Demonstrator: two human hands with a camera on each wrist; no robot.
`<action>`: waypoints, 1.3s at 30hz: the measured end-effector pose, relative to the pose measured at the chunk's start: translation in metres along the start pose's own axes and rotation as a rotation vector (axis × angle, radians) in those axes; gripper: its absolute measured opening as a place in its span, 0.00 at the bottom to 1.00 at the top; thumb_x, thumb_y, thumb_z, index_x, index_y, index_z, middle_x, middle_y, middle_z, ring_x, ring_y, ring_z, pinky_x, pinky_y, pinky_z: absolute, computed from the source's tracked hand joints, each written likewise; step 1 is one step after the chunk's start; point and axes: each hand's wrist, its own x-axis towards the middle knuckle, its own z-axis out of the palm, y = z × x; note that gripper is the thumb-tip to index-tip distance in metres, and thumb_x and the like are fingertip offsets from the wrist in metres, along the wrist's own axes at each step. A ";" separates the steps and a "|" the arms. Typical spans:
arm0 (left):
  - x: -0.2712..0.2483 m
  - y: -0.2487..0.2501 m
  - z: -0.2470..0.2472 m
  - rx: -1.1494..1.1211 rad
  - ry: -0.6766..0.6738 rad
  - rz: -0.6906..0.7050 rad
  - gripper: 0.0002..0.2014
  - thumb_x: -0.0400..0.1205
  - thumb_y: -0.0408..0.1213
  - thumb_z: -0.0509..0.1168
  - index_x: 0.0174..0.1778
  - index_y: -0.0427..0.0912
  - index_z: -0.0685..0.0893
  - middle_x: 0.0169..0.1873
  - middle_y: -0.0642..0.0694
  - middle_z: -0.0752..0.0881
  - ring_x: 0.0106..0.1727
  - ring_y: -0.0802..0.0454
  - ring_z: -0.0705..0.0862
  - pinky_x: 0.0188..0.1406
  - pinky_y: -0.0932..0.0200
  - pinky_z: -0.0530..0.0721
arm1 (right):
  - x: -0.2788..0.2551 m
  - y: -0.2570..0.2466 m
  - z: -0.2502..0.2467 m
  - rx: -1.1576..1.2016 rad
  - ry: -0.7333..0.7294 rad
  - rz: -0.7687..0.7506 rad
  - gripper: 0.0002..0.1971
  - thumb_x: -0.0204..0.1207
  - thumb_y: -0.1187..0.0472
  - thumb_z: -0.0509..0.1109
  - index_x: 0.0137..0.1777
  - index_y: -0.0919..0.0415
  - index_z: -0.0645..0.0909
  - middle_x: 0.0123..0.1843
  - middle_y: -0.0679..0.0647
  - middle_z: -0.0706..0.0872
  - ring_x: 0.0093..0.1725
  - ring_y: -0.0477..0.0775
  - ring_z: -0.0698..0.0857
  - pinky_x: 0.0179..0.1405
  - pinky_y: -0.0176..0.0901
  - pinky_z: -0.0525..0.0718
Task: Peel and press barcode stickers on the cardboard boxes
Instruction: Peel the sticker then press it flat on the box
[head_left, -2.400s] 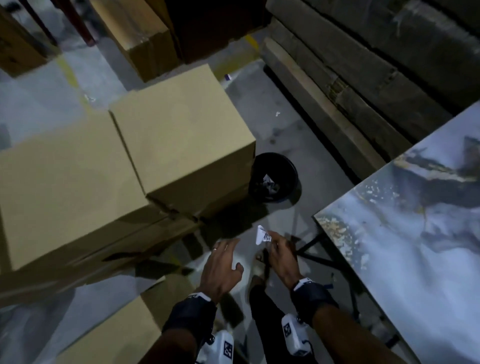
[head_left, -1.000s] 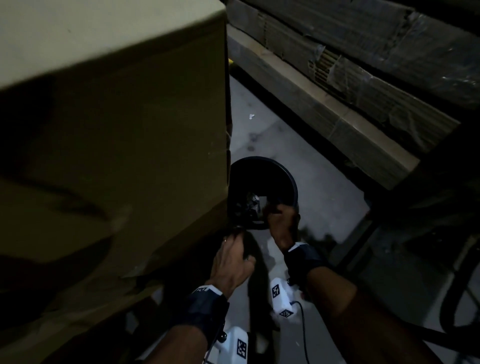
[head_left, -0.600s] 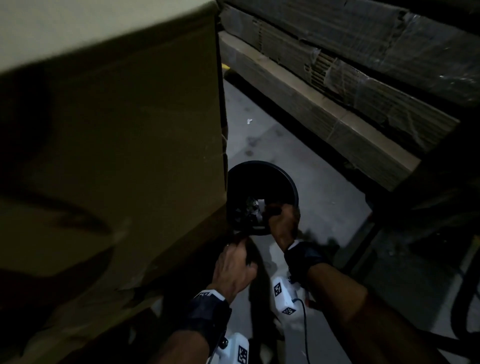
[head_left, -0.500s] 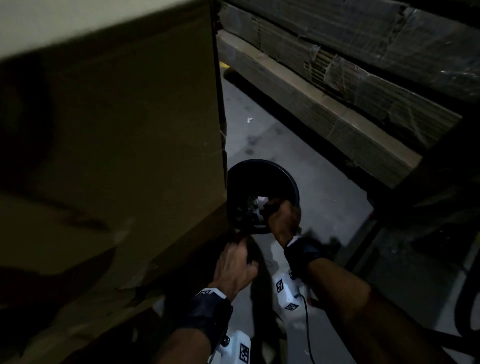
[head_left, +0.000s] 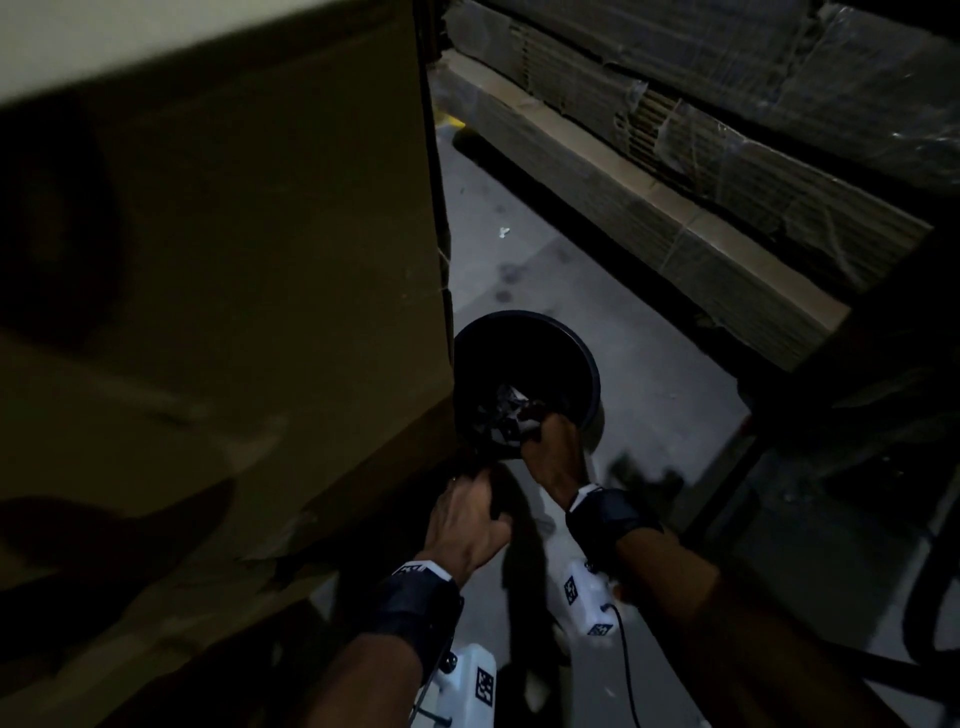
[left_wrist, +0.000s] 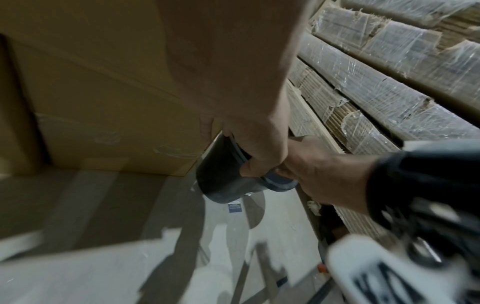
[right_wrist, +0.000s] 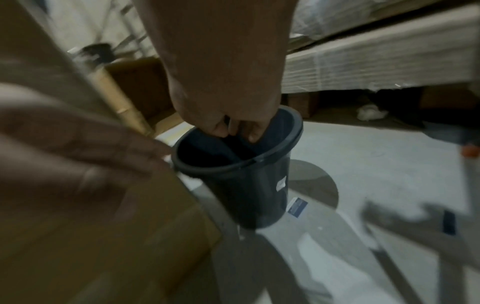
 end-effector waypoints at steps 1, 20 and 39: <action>-0.004 0.002 -0.001 0.006 -0.013 -0.009 0.34 0.79 0.47 0.66 0.82 0.45 0.68 0.68 0.36 0.80 0.71 0.35 0.77 0.69 0.46 0.79 | -0.006 0.000 0.000 -0.030 -0.019 -0.003 0.18 0.76 0.68 0.64 0.62 0.71 0.86 0.63 0.68 0.88 0.66 0.67 0.85 0.63 0.51 0.82; -0.226 0.081 -0.100 0.044 -0.074 0.013 0.38 0.79 0.39 0.67 0.87 0.39 0.62 0.83 0.42 0.66 0.84 0.42 0.61 0.81 0.52 0.65 | -0.222 -0.161 -0.101 -0.160 -0.186 0.082 0.18 0.90 0.62 0.58 0.68 0.75 0.81 0.65 0.73 0.86 0.65 0.72 0.84 0.71 0.56 0.77; -0.466 0.216 -0.057 0.353 -0.290 0.249 0.38 0.82 0.39 0.66 0.88 0.41 0.58 0.85 0.42 0.64 0.85 0.43 0.60 0.78 0.47 0.69 | -0.504 -0.162 -0.255 -0.058 0.022 0.295 0.27 0.86 0.50 0.57 0.54 0.77 0.87 0.48 0.72 0.90 0.48 0.72 0.91 0.53 0.54 0.86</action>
